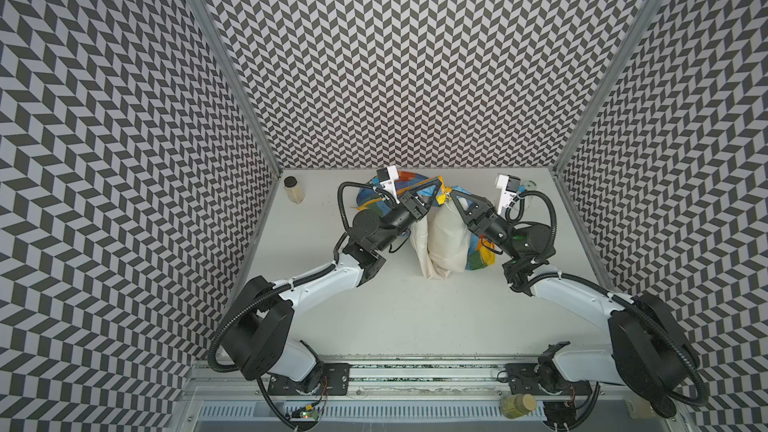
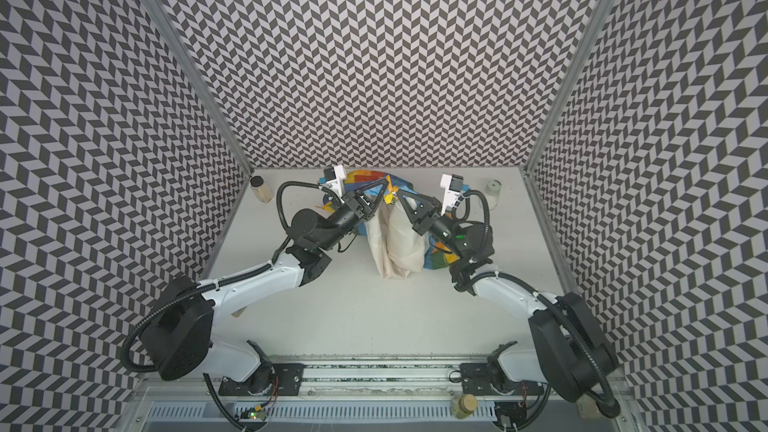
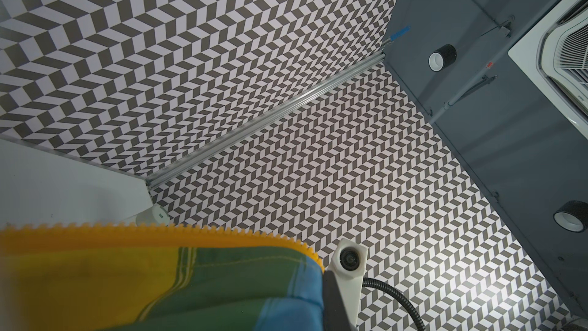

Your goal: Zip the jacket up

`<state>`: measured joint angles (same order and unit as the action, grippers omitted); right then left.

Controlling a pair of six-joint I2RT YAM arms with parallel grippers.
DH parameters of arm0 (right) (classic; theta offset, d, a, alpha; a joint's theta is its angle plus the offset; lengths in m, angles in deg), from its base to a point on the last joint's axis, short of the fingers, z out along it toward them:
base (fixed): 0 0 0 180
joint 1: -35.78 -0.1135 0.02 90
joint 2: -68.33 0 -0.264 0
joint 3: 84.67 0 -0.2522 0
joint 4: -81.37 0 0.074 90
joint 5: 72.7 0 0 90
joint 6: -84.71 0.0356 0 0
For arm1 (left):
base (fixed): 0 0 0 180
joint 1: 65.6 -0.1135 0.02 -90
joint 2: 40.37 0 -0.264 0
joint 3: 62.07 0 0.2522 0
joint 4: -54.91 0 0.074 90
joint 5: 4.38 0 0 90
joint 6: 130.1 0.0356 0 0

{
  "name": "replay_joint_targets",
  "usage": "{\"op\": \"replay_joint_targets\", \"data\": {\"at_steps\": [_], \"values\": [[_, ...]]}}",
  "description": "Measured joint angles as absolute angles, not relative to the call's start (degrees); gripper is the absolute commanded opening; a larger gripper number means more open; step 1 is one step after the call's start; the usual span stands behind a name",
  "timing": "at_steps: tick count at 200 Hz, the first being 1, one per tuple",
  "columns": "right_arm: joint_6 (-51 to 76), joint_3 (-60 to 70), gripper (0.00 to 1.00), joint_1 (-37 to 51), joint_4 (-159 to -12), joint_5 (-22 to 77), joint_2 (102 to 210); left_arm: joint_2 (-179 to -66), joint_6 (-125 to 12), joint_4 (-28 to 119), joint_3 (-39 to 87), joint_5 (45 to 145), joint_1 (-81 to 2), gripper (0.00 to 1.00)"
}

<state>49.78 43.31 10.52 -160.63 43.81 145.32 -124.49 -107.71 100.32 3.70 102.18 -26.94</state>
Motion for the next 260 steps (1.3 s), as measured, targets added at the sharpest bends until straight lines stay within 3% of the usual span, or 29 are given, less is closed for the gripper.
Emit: {"op": "replay_joint_targets", "data": {"at_steps": [134, 260], "values": [[49.9, 43.7, 0.0, 10.5, -160.6, 44.0, 145.3, -121.5, -108.4, 101.2, 1.3, 101.1, -27.3, 0.0], [50.7, 43.7, 0.0, 10.5, -160.6, 46.9, 145.9, -126.5, -116.0, 116.8, -2.6, 95.8, -25.4, 0.0]]}}
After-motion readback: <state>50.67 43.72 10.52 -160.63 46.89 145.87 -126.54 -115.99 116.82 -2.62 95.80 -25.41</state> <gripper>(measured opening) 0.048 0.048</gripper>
